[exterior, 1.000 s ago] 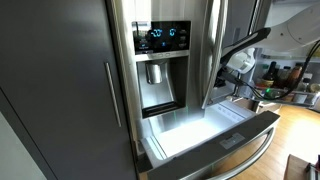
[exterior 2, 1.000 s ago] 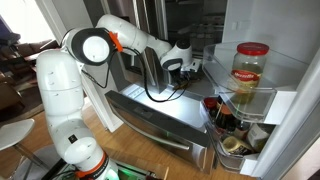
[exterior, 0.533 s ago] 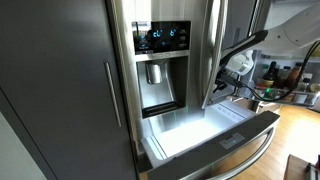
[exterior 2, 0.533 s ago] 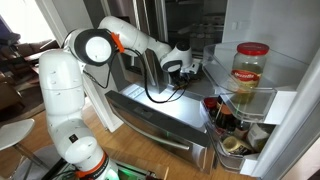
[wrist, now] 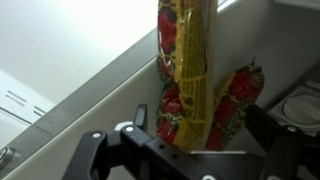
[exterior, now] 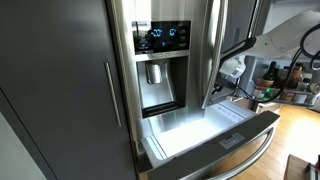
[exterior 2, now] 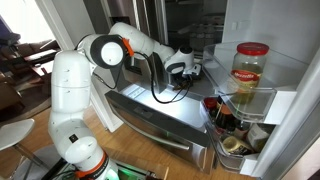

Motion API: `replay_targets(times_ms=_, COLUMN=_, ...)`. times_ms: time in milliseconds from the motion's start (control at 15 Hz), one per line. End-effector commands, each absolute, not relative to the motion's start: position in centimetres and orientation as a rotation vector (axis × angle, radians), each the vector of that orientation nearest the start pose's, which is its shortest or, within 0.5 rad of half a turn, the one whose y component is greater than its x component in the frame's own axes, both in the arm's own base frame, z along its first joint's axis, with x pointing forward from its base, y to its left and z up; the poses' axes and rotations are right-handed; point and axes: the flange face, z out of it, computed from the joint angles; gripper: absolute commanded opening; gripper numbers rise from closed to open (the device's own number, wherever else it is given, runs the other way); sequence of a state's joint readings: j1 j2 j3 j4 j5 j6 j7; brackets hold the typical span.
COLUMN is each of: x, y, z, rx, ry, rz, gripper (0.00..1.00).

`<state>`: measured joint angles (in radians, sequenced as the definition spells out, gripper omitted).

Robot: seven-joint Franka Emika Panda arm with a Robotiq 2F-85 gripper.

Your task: Put the two packets in the open fridge drawer then close the drawer

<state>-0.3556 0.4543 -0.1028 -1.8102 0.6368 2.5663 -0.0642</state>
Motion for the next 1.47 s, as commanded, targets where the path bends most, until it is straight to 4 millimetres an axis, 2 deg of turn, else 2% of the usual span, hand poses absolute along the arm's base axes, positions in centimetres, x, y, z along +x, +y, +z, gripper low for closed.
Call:
replay_targets(times_ms=0, x=62.9, y=-30.7, z=30.7, rx=-2.542, ry=1.138, rz=-0.58, gripper=1.0)
replay_targets(times_ms=467, x=66.1, y=-31.0, z=29.3, rx=-2.524, ry=1.132, rz=-0.601, gripper=1.0)
replay_targets(times_ms=533, x=66.4, y=-31.1, z=29.0, rx=-2.525, ry=1.133, rz=-0.599, gripper=0.92)
replay_targets(times_ms=600, x=66.6, y=-31.3, z=28.7, rx=-2.525, ry=1.131, rz=-0.601, gripper=0.74)
replay_targets(times_ms=800, x=67.2, y=-31.6, z=28.5, rx=-2.509, ry=1.133, rz=-0.6, gripper=0.5)
replay_targets(times_ms=1200, x=67.9, y=-31.8, z=29.3, rx=-2.498, ry=1.136, rz=-0.615, gripper=0.05)
replay_targets(times_ms=1333, x=67.8, y=-32.0, z=29.4, rx=-2.495, ry=1.144, rz=-0.613, gripper=0.0)
replay_targets(times_ms=1400, x=67.8, y=-32.1, z=29.5, rx=-2.497, ry=1.149, rz=-0.617, gripper=0.02)
